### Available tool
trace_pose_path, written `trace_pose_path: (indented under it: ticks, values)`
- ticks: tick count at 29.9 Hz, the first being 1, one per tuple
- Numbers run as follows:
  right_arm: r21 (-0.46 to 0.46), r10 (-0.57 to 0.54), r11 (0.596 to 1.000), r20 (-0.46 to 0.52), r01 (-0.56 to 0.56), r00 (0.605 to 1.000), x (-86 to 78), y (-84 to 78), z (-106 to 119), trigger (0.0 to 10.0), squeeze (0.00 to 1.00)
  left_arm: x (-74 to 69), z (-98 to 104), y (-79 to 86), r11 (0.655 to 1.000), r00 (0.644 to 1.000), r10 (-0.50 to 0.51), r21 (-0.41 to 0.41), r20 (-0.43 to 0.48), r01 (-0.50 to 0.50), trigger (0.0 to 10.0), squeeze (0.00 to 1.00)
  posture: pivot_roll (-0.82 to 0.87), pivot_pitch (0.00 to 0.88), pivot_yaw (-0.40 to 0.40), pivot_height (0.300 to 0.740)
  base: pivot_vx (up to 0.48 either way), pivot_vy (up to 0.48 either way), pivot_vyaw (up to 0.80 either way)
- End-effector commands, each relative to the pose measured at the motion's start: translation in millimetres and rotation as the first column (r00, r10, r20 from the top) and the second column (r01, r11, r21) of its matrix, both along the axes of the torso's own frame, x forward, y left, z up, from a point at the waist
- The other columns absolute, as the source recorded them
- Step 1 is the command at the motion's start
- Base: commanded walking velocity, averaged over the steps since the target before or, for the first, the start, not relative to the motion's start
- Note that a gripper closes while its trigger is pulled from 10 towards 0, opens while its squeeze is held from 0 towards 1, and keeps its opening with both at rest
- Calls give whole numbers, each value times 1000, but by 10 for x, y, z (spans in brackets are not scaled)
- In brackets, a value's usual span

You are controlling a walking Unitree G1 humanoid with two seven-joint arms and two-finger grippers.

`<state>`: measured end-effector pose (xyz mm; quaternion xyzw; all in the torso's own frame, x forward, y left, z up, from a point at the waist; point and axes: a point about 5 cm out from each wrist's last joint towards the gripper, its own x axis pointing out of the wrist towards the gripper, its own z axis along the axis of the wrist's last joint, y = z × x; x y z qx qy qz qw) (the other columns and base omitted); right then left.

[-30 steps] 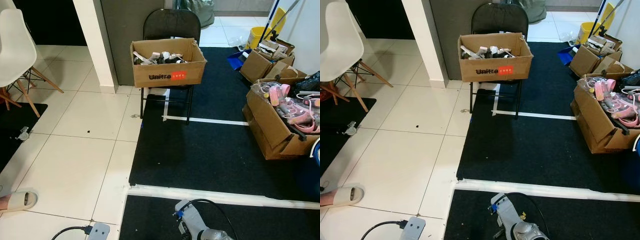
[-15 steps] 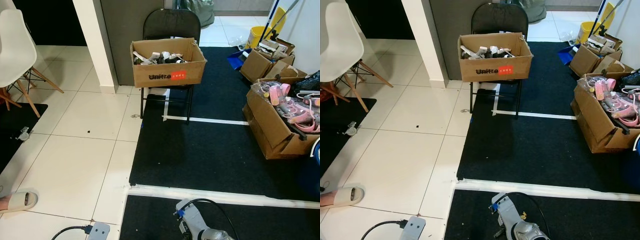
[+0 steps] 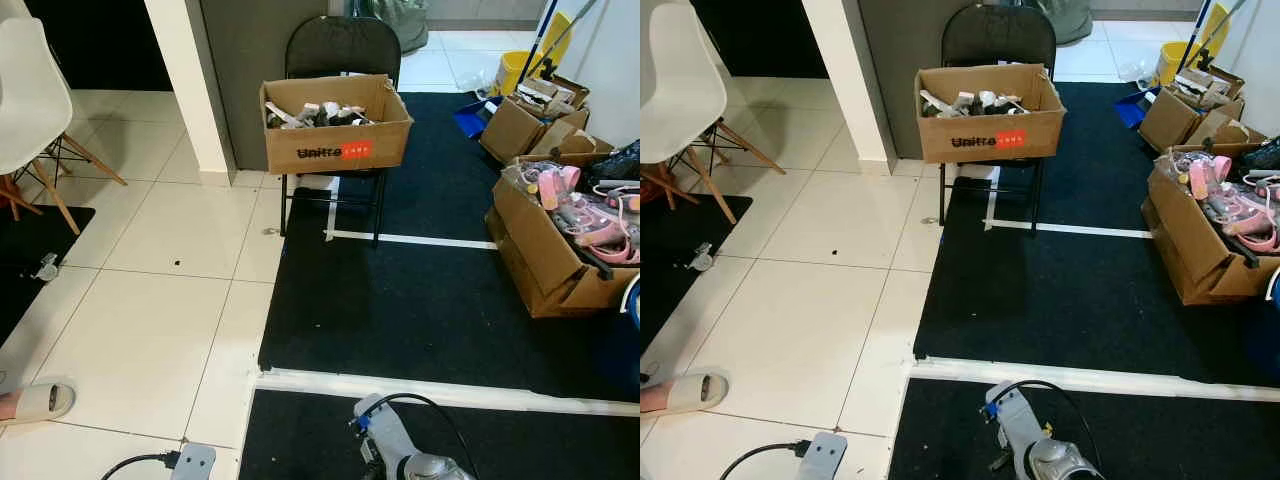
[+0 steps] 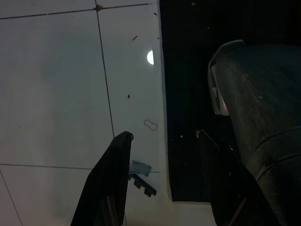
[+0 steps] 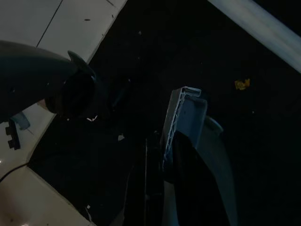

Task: Picking trash to rubbish bin

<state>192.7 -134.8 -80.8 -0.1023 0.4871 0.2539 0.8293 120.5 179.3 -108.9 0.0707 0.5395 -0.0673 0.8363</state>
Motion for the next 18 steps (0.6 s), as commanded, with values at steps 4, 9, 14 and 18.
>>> trace_pose_path:
  ticks: [4, 9, 14, 18]
  values:
    - [15, 2, 1000, -11, -2, 1000, 9, 53, 5, 10000, 0, 14, -8, -165, 998, 1000, -8, -65, -5, 8, 10000, 0, 3, 53, 25, 740, 0, 0, 0]
    - [22, -2, 1000, -10, 2, 1000, 24, 71, 13, 10000, 0, 28, -2, -136, 998, 1000, -9, -60, -1, 9, 10000, 0, 13, 48, 25, 740, 0, 0, 0]
    - [30, -9, 1000, -9, 9, 1000, 43, 89, 23, 10000, 0, 31, 1, -115, 998, 1000, 3, -60, 2, -3, 10000, 0, 22, 48, 24, 740, 0, 0, 0]
    - [36, -14, 999, -8, 14, 1000, 59, 98, 32, 10000, 0, 20, -2, -117, 997, 999, 38, -71, 3, -38, 10000, 0, 31, 54, 18, 740, 0, 0, 0]
